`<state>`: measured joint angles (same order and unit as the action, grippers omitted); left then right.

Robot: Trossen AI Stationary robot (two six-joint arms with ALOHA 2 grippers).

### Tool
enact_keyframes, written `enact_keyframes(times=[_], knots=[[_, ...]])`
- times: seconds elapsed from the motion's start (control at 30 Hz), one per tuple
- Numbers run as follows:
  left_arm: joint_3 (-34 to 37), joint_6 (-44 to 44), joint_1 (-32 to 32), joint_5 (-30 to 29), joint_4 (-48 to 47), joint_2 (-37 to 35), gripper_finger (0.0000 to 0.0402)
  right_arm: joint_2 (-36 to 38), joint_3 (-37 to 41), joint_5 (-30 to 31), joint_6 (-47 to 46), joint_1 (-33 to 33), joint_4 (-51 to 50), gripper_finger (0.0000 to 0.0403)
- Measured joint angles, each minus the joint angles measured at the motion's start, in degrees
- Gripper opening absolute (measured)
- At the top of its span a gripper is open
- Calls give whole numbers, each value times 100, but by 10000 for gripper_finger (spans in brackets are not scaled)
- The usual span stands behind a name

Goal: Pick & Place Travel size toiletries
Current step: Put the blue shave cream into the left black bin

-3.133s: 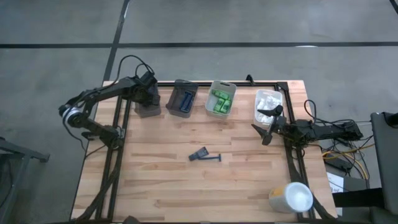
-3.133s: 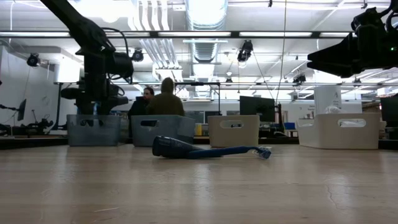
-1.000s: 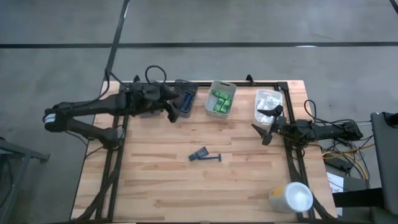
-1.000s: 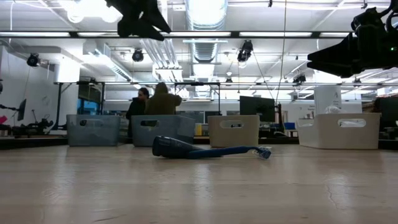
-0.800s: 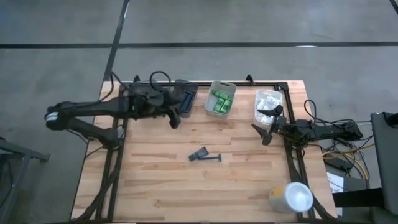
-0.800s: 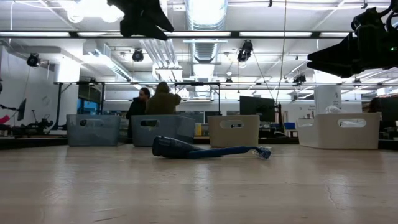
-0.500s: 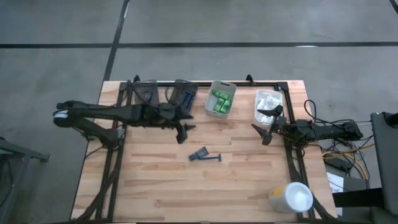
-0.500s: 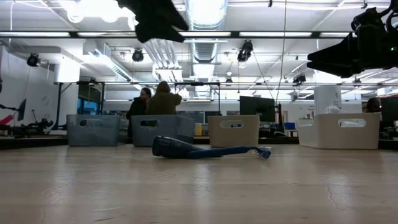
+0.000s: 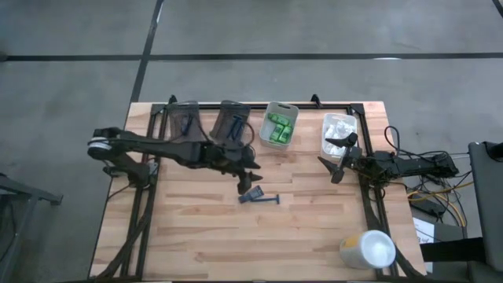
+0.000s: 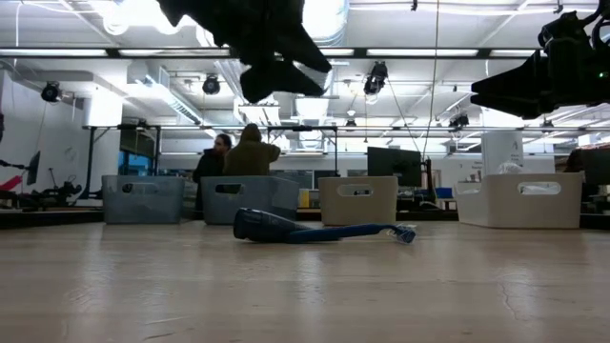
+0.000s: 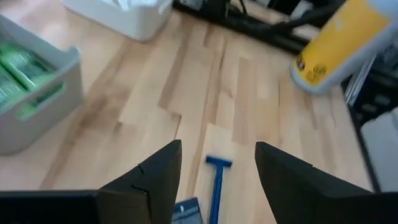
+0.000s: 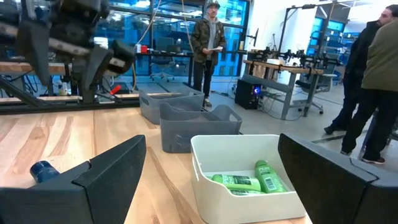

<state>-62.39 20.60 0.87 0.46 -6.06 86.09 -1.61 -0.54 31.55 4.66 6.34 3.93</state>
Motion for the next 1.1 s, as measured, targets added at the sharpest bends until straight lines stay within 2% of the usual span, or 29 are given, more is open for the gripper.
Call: enact_keyframes(times=[0.17, 0.33, 0.63, 0.77, 0.97, 1.1], knots=[[0, -532, 238, 67, -7, 305, 223, 0, 0, 0, -8, 0, 1, 363], [1, -700, 473, 104, -74, 544, 257, 1, 0, 0, -12, 0, 1, 364], [2, -703, 622, -18, -952, 866, 316, -2, 0, 0, -11, -1, -1, 363], [7, -701, 622, -51, -1303, 1012, 317, -2, -1, 0, -9, -1, 0, 363], [9, -920, 622, -65, -1316, 1117, 315, 0, 0, 0, 1, 1, -1, 364], [9, -1066, 622, -291, -1461, 1171, 313, 0, 0, 0, 1, -1, 1, 364]])
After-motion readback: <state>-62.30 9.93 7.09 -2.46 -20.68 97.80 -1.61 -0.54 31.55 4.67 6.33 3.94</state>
